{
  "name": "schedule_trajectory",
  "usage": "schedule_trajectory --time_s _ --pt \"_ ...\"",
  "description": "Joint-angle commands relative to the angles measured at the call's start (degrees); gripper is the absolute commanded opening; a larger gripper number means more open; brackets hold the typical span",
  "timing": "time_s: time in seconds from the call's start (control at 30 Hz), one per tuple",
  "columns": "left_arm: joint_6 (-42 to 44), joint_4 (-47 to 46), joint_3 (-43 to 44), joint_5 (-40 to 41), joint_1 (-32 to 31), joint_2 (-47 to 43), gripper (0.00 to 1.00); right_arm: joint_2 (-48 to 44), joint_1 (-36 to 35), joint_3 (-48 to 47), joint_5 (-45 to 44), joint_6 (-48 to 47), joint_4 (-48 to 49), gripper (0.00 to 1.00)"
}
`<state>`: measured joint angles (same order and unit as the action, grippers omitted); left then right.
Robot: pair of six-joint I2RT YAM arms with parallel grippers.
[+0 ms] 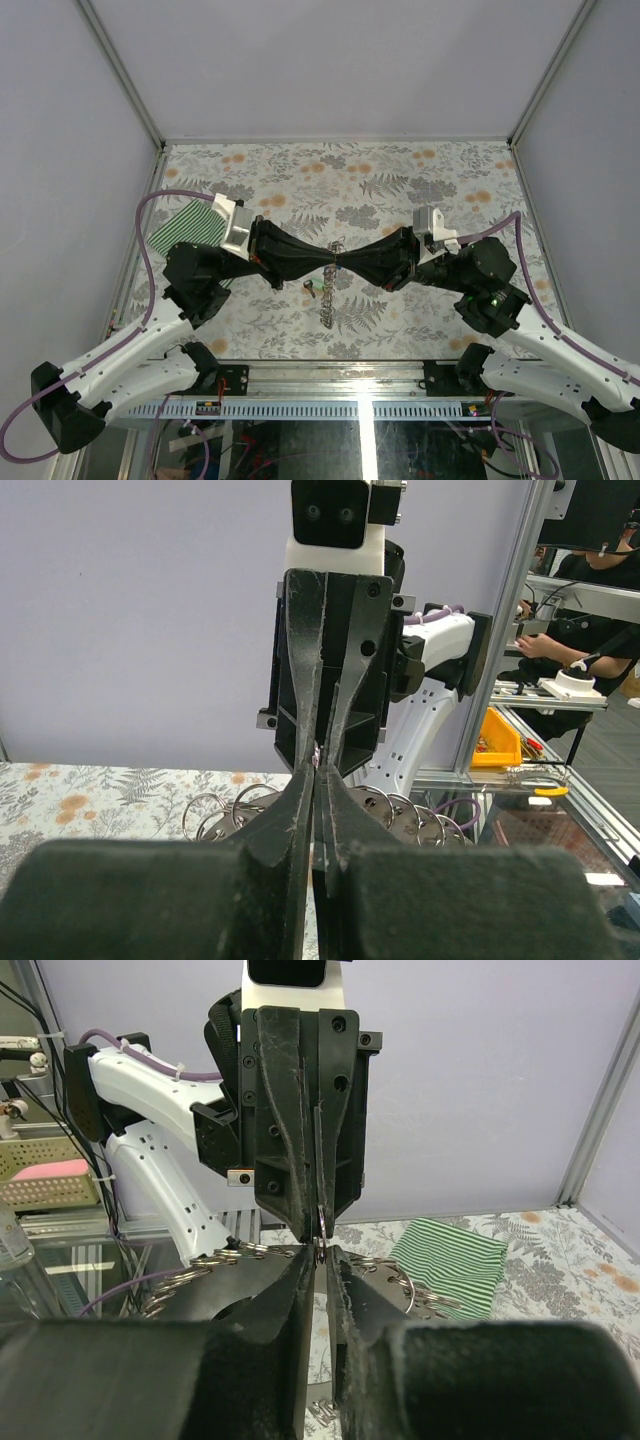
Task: Put the keys on the keyring
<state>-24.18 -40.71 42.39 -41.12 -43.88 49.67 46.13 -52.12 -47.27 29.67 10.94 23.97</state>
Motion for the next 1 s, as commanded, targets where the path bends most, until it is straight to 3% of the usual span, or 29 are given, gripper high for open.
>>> schedule_trajectory --time_s 0.0,0.1,0.2,0.4,0.5,0.77,0.97 --pt "-0.76 -6.62 0.60 0.02 -0.10 -0.36 0.00 0.36 -0.03 -1.10 0.22 0.22 3.76 0.11" --pt "-0.86 -6.75 0.46 0.10 -0.10 -0.51 0.00 0.29 -0.06 -1.24 0.13 0.09 3.89 0.01" --pt "-0.84 -6.47 0.41 -0.04 -0.09 -0.70 0.00 -0.26 -0.03 -1.94 -0.28 -1.55 2.24 0.00" --pt "1.40 -1.17 1.91 -0.90 -0.07 -1.41 0.25 -2.13 -0.01 -7.10 -2.08 -11.87 -9.23 0.00" --pt "2.97 2.78 2.65 0.03 -0.12 -2.17 0.31 -3.67 -0.01 -7.41 -2.98 -18.81 -12.47 0.00" --pt "8.11 17.14 4.21 7.90 0.00 -5.00 0.35 -9.19 -0.07 -4.78 -0.70 -36.95 -14.74 0.00" --pt "8.69 22.08 4.99 8.78 -0.13 -4.25 0.35 -12.63 -0.05 -2.63 1.68 -50.78 -17.22 0.00"
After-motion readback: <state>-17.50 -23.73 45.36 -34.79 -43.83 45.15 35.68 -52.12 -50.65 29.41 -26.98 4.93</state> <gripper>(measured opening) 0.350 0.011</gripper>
